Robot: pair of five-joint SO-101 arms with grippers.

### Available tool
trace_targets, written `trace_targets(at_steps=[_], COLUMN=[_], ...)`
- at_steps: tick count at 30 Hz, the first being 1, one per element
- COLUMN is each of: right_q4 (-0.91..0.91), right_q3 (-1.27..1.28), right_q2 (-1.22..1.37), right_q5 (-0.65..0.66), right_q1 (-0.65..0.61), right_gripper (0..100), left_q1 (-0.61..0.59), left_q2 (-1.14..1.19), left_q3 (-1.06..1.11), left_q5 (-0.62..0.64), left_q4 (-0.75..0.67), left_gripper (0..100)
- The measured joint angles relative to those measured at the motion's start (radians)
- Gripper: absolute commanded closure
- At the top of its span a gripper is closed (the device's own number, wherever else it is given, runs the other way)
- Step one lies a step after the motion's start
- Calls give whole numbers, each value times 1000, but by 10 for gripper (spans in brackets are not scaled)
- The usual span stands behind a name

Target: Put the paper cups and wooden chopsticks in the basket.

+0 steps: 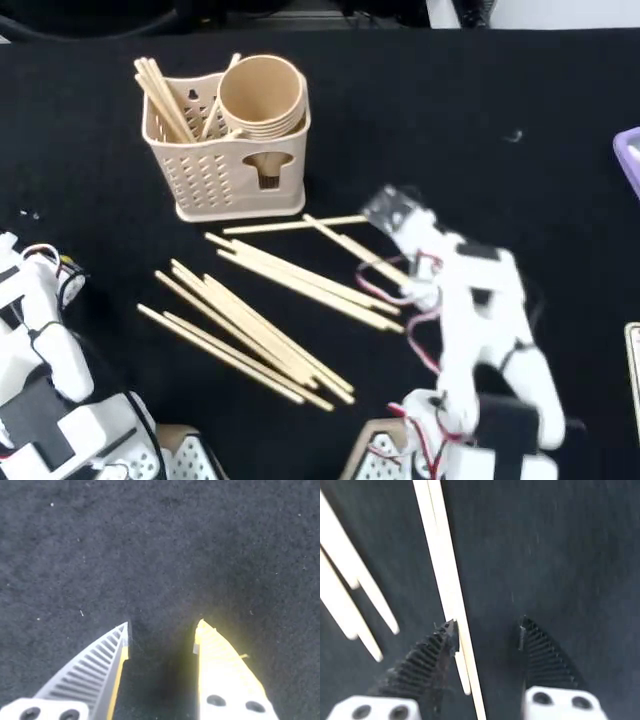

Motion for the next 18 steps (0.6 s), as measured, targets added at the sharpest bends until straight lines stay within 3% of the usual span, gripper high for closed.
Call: trace_targets(at_steps=[7,18], right_q4=[9,9], right_q3=[-149,-242], right_q2=[135,302], right_q5=[-129,-133], right_q1=[-176,-192], right_gripper=[814,814], left_q1=[0,0], left_q2=[0,0], left_q3=[0,0], left_q5=[0,0], left_q4=[0,0], left_gripper=[780,780])
